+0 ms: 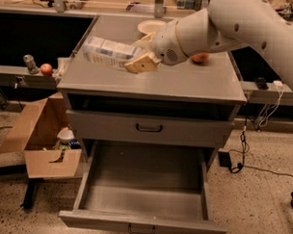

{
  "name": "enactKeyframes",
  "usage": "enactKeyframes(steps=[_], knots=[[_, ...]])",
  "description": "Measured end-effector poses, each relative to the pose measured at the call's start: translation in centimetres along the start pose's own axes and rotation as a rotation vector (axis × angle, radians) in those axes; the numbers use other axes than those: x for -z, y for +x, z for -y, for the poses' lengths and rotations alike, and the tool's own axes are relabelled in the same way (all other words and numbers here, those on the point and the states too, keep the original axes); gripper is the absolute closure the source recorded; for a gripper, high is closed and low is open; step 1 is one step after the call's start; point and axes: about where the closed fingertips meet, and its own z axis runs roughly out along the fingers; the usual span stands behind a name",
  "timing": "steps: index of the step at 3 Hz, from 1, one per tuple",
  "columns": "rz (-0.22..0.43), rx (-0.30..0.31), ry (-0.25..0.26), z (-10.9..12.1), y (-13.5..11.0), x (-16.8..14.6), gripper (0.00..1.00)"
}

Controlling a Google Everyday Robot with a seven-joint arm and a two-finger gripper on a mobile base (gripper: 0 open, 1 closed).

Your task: Place blue plastic bottle into middle drawer

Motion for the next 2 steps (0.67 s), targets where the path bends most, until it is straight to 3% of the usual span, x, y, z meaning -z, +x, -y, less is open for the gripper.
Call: enactKeyframes(steps=[1, 2], knots=[[0.000, 0.000, 0.000, 0.0, 0.0, 0.0, 1.00], [0.017, 0.035, -0.032, -2.6, 0.8, 1.0, 1.00]])
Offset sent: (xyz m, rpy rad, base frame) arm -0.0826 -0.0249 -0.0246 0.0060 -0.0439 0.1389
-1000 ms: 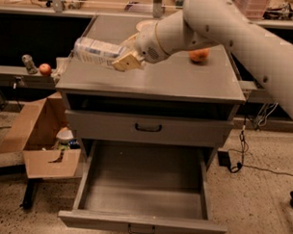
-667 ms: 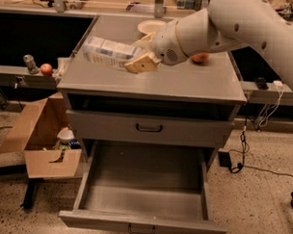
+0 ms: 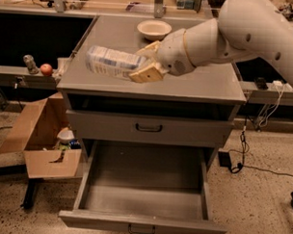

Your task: Place blue plastic bottle into middle drawer

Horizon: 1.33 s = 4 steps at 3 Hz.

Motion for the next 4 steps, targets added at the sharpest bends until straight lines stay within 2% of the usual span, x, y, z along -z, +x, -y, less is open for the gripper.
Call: enactKeyframes(steps=[1, 2, 3, 4], knots=[[-0.002, -0.001, -0.021, -4.5, 2.6, 1.6, 1.00], [-0.069, -0.059, -0.060, -9.9, 7.9, 2.4, 1.00], [-0.069, -0.059, -0.060, -9.9, 7.9, 2.4, 1.00], [-0.070, -0.117, -0.050, -11.4, 10.1, 2.0, 1.00]])
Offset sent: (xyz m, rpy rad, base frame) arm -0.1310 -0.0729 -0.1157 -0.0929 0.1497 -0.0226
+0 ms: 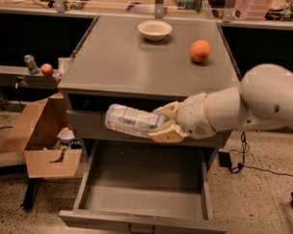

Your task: Place blue plastic bottle into middle drawer

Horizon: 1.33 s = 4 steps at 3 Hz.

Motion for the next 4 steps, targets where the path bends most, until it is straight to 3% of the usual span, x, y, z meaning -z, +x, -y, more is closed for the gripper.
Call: enactKeyframes(steps=[1, 2, 4], knots=[[-0.006, -0.163, 0.033, -3.4, 6.8, -1.1, 1.00], [-0.028, -0.327, 0.019, -7.1, 14.2, -3.5, 1.00], [-0.031, -0.334, 0.026, -6.8, 14.7, -3.9, 1.00]])
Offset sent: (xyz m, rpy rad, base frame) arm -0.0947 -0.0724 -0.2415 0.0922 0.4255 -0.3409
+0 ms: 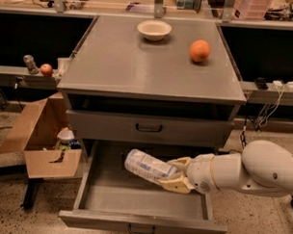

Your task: Place blue plastic bottle into middle drawer

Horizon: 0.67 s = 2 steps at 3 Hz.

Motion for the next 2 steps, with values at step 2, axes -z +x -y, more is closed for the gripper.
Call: enactKeyframes(steps=[2], knots=[[-0.016, 0.021, 0.021, 7.1, 6.8, -9.4, 1.00]])
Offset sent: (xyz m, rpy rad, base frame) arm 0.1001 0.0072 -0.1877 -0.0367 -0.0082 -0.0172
